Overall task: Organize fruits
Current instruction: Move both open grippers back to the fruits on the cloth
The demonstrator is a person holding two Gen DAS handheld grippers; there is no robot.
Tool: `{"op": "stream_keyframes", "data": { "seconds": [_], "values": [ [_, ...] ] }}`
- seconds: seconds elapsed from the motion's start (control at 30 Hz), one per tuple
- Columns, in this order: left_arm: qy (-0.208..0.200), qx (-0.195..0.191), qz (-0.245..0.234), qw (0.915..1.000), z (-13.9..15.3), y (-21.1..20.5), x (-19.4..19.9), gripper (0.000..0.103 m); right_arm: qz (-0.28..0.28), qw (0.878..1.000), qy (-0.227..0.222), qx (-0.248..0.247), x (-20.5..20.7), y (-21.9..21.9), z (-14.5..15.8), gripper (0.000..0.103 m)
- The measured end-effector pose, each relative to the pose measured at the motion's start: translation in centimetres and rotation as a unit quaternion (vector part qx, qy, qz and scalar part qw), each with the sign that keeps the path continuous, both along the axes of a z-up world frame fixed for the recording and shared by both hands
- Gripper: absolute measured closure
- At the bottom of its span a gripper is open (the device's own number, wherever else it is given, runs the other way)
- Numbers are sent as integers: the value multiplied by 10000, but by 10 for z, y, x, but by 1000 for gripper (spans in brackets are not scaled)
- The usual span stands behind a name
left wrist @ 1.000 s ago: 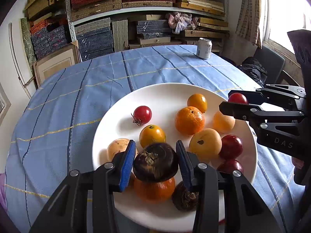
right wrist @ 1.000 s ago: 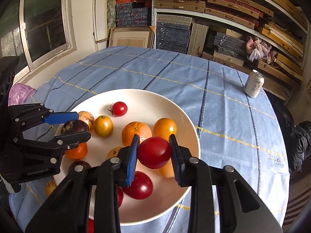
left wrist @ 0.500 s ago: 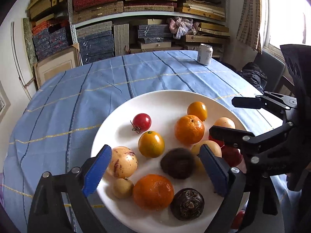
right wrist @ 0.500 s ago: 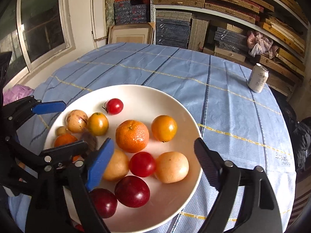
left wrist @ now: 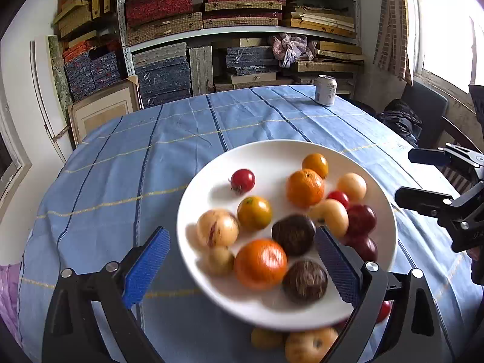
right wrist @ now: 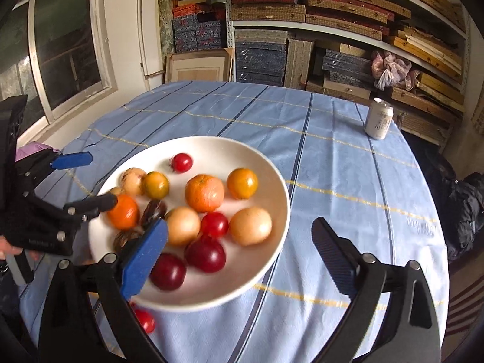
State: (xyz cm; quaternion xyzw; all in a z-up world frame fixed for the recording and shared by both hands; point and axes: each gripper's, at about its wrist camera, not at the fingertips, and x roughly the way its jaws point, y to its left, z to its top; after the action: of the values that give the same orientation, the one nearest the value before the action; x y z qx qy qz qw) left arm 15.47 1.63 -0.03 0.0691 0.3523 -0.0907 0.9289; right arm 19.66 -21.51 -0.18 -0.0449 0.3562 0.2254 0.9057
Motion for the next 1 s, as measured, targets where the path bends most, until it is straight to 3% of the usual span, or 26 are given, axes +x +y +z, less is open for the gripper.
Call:
{"op": "stream_keyframes", "data": {
  "seconds": [0.2,0.33,0.5,0.73,0.9,1.0],
  "values": [
    [55,-136,-350,9993,-7,1,-61,6,610,9979,223,-26,-56,3,-15,8],
    [272,-460,-600,9968,-20,-5,-91,6,1029,9939,364,-139,-78,16,-27,8],
    [553,-332,-600,9961,-44,-17,-92,6,1280,9906,387,-270,-82,29,-41,8],
    [641,-312,-491,9962,-53,-13,-84,6,1402,9879,446,-490,-74,49,-60,8],
    [684,-260,-506,9960,-56,-11,-81,6,1450,9845,698,-700,-66,63,-74,29],
    [744,-278,-615,9949,-59,-18,-79,6,1412,9857,573,-718,-67,66,-75,42]
  ]
}}
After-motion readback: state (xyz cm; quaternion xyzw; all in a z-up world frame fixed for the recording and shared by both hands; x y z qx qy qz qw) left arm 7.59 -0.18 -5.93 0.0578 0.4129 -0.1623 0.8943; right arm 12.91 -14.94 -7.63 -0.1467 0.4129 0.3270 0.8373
